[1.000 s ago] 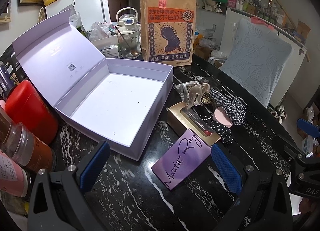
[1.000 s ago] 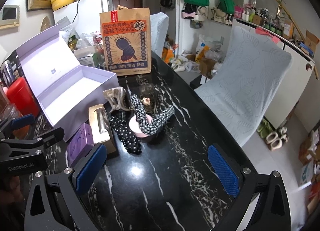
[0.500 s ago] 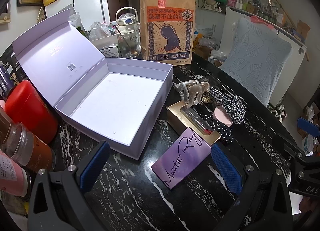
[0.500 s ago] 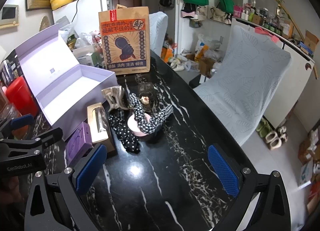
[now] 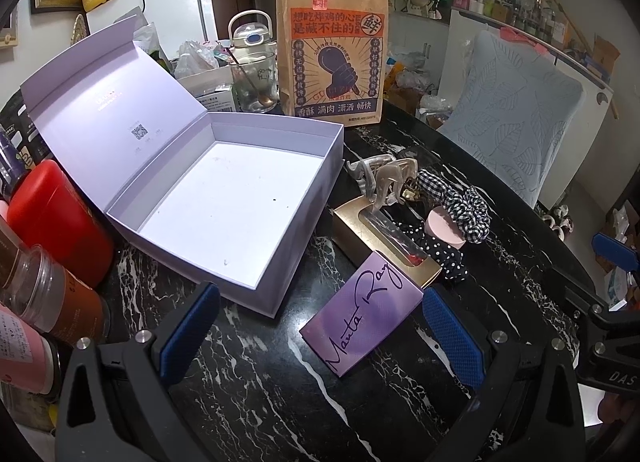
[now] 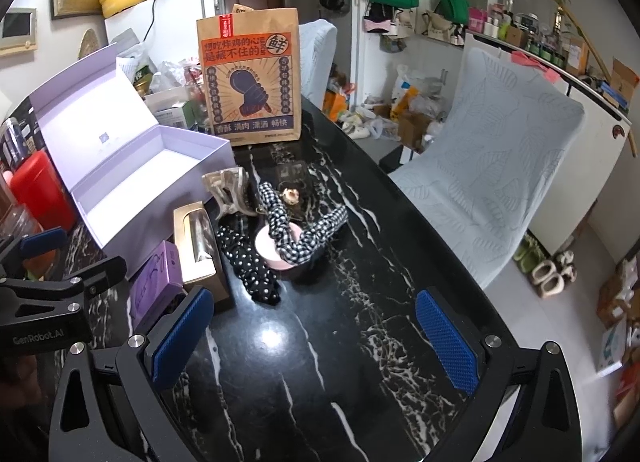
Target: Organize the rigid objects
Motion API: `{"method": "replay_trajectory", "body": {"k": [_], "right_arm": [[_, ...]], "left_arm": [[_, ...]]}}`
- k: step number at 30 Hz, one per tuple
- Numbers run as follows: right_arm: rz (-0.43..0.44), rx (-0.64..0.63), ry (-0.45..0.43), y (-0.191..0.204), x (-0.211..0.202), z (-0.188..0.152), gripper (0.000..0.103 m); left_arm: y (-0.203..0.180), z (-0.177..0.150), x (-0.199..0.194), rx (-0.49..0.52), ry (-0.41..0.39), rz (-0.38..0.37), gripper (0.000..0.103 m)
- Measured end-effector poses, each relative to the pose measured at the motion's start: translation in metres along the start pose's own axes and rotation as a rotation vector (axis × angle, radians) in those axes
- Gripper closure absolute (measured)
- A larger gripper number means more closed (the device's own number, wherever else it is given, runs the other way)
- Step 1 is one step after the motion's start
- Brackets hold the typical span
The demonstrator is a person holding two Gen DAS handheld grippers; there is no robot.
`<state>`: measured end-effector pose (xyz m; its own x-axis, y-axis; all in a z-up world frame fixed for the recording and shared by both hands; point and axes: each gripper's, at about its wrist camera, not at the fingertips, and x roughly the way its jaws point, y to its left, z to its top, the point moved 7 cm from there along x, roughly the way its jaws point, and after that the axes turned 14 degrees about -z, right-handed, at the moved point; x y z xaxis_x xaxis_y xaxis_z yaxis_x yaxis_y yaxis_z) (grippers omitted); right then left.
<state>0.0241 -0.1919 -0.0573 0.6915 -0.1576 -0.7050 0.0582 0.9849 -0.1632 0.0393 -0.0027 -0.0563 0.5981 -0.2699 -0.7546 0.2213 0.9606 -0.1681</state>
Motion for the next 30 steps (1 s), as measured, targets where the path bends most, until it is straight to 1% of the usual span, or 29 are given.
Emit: {"method": "replay_trajectory", "body": {"k": [7, 17, 23, 30], "right_arm": [[0.004, -0.003, 0.011, 0.002, 0.003, -0.001, 0.000], [0.004, 0.001, 0.017, 0.001, 0.006, -0.003, 0.000], [0.025, 0.012, 0.028, 0.002, 0.010, -0.007, 0.000], [0.040, 0.021, 0.043, 0.002, 0.017, -0.014, 0.000]], "left_arm": [[0.001, -0.001, 0.002, -0.002, 0.009, 0.001, 0.000], [0.001, -0.002, 0.005, -0.011, 0.018, -0.017, 0.000], [0.003, -0.006, 0.009, -0.018, 0.012, -0.074, 0.000], [0.001, -0.015, 0.020, -0.021, 0.027, -0.147, 0.000]]}}
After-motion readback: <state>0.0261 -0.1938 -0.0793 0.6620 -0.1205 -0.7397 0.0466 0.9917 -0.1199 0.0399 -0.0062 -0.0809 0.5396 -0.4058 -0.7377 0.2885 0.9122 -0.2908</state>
